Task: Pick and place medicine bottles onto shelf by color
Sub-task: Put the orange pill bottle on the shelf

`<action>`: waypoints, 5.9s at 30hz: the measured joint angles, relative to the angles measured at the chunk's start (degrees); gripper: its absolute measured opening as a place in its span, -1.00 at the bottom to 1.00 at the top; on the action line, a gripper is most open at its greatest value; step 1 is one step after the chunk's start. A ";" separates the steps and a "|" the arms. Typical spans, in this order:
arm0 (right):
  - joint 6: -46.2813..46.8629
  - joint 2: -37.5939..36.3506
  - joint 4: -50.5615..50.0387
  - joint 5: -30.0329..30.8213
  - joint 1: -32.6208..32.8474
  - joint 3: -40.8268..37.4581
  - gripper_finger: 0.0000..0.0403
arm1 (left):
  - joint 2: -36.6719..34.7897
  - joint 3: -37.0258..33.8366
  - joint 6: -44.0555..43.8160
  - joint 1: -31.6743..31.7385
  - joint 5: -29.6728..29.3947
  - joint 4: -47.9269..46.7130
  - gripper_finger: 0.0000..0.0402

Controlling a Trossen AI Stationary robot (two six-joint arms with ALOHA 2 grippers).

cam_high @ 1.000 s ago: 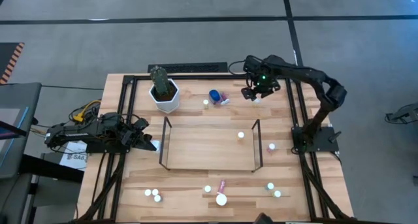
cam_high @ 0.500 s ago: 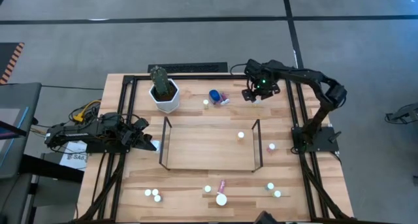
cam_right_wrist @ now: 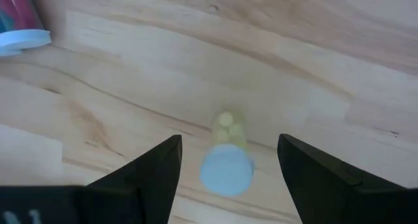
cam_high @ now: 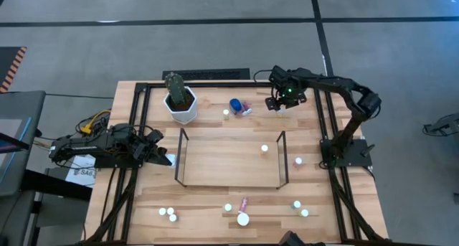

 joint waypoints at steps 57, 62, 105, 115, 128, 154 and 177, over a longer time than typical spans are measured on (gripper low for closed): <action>-2.05 0.00 -15.29 4.25 12.45 20.16 -0.41 | -0.01 0.00 0.00 0.01 0.00 0.00 -0.28; -2.20 0.00 -19.38 7.60 18.56 25.39 -0.41 | -0.02 0.00 0.00 -0.01 0.00 0.00 -0.28; 17.64 -0.07 -21.41 4.43 57.81 23.57 -0.41 | -0.02 0.00 0.00 0.01 0.00 0.00 -0.28; 4.34 0.00 -17.64 2.66 56.83 19.25 -0.41 | -0.02 0.00 0.00 0.00 0.00 0.00 -0.28; -14.15 0.00 -15.83 2.91 56.83 16.65 -0.41 | 0.00 0.00 0.00 0.01 0.00 0.00 -0.28; -21.98 0.00 -12.30 2.91 54.33 11.26 -0.41 | 0.00 0.00 0.00 0.01 0.00 0.00 -0.28; -17.60 0.00 -11.17 1.51 51.93 10.92 -0.04 | -0.01 0.00 0.00 0.00 0.00 0.00 -0.28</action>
